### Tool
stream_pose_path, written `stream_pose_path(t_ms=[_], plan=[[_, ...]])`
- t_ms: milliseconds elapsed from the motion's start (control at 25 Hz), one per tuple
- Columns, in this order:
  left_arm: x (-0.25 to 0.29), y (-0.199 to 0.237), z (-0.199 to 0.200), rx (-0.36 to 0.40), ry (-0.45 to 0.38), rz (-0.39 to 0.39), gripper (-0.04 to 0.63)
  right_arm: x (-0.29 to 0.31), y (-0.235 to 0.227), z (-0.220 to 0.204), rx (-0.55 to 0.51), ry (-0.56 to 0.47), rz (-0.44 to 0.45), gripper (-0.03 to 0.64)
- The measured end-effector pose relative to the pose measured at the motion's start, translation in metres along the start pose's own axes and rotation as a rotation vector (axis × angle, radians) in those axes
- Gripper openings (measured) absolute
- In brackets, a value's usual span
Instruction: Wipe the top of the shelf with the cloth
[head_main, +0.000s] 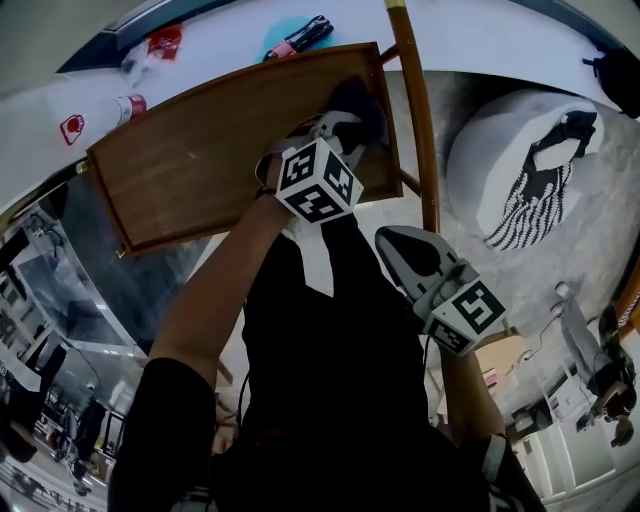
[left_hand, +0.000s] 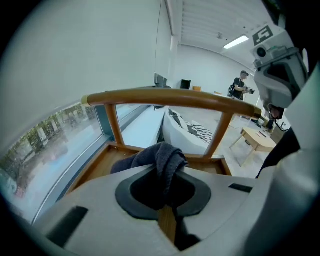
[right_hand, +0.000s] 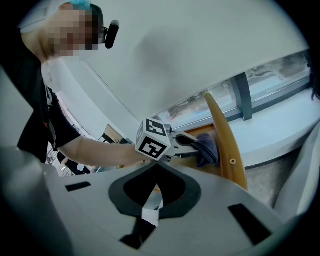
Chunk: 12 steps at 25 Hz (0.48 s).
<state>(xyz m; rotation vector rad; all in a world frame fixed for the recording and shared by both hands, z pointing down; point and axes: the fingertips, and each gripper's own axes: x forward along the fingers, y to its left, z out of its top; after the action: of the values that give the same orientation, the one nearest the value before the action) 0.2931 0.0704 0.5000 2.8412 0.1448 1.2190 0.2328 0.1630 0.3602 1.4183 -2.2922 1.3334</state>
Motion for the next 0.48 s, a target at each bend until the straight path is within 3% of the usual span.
stream_pose_path(t_ms=[240, 480], plan=[[-0.057, 0.011, 0.006, -0.029, -0.105, 0.076, 0.041, 0.025, 0.030, 0.016, -0.009, -0.019, 0.064, 0.005], [-0.140, 0.033, -0.012, -0.080, -0.191, 0.203, 0.041, 0.061, 0.073, 0.015, -0.074, 0.041, 0.126, 0.005]])
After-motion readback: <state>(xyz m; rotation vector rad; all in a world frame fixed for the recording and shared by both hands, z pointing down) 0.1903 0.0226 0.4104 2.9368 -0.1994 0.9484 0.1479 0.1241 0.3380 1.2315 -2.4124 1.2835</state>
